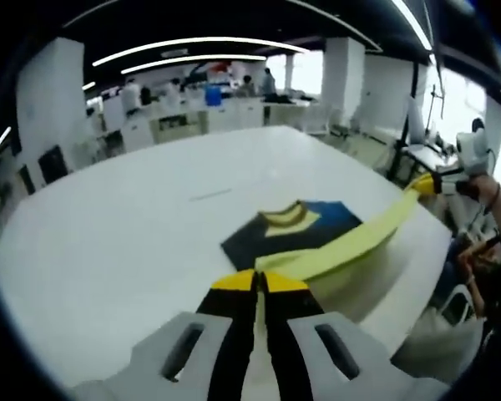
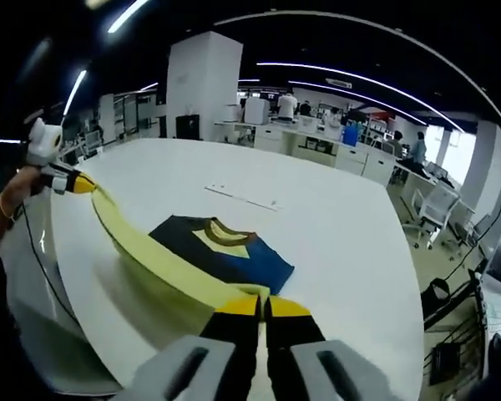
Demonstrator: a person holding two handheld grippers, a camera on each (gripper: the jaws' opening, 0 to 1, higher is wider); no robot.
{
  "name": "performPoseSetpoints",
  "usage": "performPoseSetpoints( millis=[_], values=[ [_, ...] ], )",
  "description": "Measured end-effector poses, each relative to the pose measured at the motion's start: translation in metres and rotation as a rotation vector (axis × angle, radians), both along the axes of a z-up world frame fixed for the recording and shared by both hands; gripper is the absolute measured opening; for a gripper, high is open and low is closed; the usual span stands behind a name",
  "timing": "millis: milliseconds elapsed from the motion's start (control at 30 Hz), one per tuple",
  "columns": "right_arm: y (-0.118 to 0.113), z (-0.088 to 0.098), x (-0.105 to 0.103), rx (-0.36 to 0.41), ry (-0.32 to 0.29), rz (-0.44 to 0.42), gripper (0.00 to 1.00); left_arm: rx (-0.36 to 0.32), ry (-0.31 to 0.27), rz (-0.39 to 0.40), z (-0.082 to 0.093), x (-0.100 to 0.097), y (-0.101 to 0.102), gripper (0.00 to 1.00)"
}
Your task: Fold the garment on the visible template until the final outline fits inside the template.
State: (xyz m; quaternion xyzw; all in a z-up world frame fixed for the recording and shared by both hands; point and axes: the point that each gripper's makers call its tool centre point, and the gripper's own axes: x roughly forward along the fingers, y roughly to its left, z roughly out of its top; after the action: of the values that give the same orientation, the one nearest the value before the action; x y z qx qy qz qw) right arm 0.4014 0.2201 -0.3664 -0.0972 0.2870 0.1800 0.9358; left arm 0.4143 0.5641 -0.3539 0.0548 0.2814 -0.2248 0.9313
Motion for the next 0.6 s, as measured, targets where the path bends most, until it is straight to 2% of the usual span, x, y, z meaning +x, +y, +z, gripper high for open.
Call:
performPoseSetpoints(
  millis=[167, 533, 600],
  values=[
    [-0.002, 0.004, 0.017, -0.003, -0.029, -0.006, 0.00, 0.001, -0.022, 0.007, 0.005, 0.016, -0.002, 0.00],
    [-0.002, 0.010, 0.056, 0.031, -0.064, -0.020, 0.00, -0.018, -0.047, 0.058, 0.006, 0.051, 0.001, 0.00],
    [-0.002, 0.009, 0.065, 0.032, -0.072, -0.027, 0.00, -0.035, -0.073, 0.066, 0.009, 0.060, 0.000, 0.00]
  ],
)
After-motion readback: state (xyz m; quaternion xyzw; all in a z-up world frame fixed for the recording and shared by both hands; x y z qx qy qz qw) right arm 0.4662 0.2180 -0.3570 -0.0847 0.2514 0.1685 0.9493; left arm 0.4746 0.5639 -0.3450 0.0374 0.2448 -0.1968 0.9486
